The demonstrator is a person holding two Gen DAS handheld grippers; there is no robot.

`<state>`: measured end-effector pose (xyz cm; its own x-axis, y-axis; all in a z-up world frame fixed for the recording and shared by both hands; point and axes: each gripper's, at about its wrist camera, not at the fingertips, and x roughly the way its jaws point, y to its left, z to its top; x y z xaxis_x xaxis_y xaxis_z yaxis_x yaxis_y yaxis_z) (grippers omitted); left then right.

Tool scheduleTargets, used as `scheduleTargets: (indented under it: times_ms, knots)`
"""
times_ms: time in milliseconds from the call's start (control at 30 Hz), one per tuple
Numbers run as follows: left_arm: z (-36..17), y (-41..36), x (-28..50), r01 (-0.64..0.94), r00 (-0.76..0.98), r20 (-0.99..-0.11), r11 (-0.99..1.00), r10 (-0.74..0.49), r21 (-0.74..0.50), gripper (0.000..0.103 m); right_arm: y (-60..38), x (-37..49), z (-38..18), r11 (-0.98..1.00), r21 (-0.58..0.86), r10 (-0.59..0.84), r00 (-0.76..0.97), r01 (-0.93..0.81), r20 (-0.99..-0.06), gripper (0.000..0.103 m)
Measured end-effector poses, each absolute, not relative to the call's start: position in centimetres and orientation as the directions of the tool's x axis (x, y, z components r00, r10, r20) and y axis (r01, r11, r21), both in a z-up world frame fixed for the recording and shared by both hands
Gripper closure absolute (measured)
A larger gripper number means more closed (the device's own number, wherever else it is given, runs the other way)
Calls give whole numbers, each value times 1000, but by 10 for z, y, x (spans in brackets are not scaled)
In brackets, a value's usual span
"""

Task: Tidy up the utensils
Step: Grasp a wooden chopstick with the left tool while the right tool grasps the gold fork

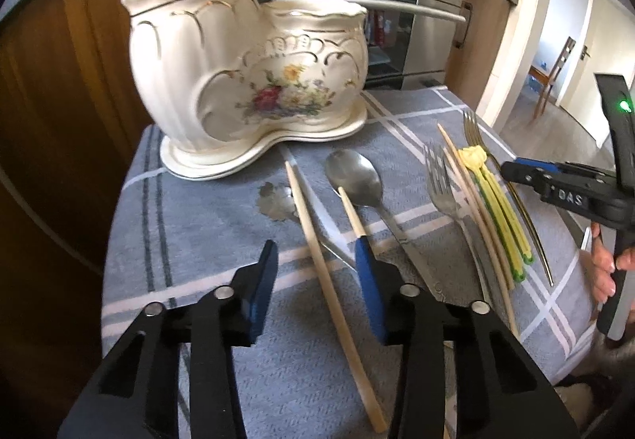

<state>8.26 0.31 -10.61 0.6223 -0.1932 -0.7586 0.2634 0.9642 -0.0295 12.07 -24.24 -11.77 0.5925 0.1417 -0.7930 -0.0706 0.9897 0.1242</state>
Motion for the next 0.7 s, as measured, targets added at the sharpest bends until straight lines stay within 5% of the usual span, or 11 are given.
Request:
scheduleTargets:
  times_ms: [233,700]
  knots:
    - [-113,1,96,261,588,-788,965,-182,-28,80,-234,133,-121,995,75,103,580,-73,-808,85]
    - [-119,2,122,234,559,-812,971,-168,-40,81,-235,149,-122,994,88,110,558,-67,-823,90]
